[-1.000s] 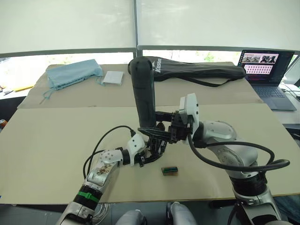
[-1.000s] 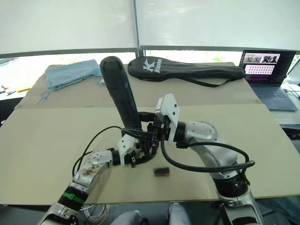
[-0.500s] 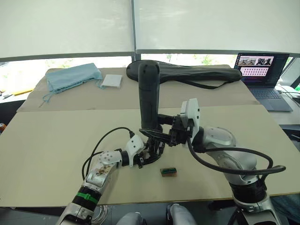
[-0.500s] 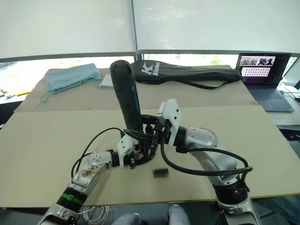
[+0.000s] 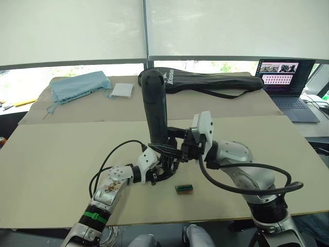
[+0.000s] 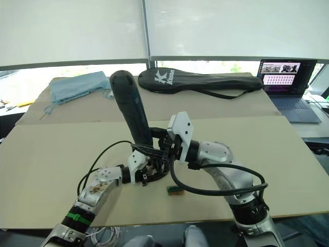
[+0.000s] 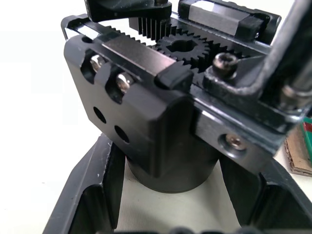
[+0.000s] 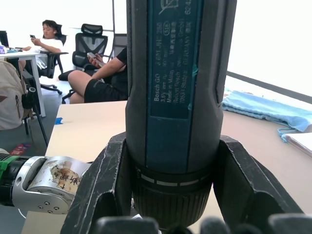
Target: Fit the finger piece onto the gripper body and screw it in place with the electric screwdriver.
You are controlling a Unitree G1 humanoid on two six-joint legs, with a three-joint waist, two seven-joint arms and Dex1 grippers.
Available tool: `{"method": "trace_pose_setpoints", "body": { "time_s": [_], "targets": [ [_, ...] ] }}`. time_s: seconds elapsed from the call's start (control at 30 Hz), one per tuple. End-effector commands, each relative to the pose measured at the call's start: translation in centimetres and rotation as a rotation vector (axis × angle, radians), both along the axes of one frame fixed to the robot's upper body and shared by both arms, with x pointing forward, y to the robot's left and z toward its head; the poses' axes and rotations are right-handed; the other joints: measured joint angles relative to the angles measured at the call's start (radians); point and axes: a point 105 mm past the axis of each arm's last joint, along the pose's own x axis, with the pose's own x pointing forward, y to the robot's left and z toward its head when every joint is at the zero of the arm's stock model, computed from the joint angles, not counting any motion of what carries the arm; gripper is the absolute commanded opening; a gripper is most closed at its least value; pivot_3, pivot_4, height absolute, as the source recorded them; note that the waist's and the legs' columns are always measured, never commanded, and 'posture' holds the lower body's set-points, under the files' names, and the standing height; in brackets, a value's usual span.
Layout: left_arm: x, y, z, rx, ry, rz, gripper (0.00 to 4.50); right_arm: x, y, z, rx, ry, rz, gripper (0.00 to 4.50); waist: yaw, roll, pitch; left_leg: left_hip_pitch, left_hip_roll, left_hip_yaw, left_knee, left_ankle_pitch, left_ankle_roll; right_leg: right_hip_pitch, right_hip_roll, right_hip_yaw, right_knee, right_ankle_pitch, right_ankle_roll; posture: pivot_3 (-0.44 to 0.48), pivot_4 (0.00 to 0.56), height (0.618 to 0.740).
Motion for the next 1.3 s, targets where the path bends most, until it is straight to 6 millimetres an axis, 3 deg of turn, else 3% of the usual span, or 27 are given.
{"method": "trace_pose_setpoints", "body": {
  "time_s": [0.03,0.33,0.7,1.1,1.23,1.27,1.3],
  "targets": [
    [-1.6,1.2,-3.6,0.075,0.156,0.015,2.29,1.0,-0.3,-2.9,-0.088,0.08,-0.048,1.9,-0.001,0.0,0.0,0.0,0.0,0.0,0.0,0.0,0.0,0.0,0.0,0.0,0.0,0.0,0.0,0.0,0.15,0.74],
    [-1.4,1.2,-3.8,0.075,0.149,0.024,2.29,0.8,-0.1,-0.9,-0.072,0.012,-0.02,1.9,-0.003,0.0,0.0,0.0,0.0,0.0,-0.001,0.0,0.0,0.0,0.0,0.001,0.0,-0.001,0.002,0.0,0.15,0.74],
    [0.1,1.1,-4.1,0.066,0.12,0.087,2.29,-0.7,-0.7,5.0,0.068,-0.139,0.053,1.9,0.015,-0.001,0.002,-0.002,0.0,0.0,-0.001,0.0,-0.001,-0.001,-0.001,0.001,0.0,-0.002,0.002,0.0,0.15,0.74],
    [0.1,0.6,-4.3,0.036,0.122,0.099,2.29,-2.9,-1.5,5.9,0.109,-0.158,0.158,1.9,0.026,0.001,0.003,-0.005,0.0,-0.001,-0.001,0.0,-0.002,-0.002,-0.002,0.001,0.0,-0.002,0.004,0.0,0.15,0.74],
    [0.5,0.9,-4.1,0.018,0.116,0.143,4.12,-4.5,-2.4,6.9,0.121,-0.183,0.228,1.9,0.03,0.001,0.004,-0.006,0.0,-0.001,-0.001,0.0,-0.001,-0.003,-0.002,0.0,-0.001,-0.003,0.004,0.0,0.15,0.74],
    [0.4,0.9,-4.0,0.014,0.108,0.14,4.47,-4.9,-2.6,7.4,0.129,-0.191,0.244,1.9,0.03,0.001,0.004,-0.006,0.0,-0.001,-0.001,0.0,-0.001,-0.003,-0.002,0.0,-0.001,-0.003,0.004,0.0,0.15,0.74],
    [0.3,1.0,-3.9,0.01,0.1,0.139,4.47,-5.2,-2.8,7.8,0.136,-0.198,0.258,1.9,0.03,0.001,0.004,-0.006,0.0,-0.001,-0.001,0.0,-0.001,-0.003,-0.002,0.0,-0.001,-0.003,0.004,0.0,0.15,0.74]
  ]
}}
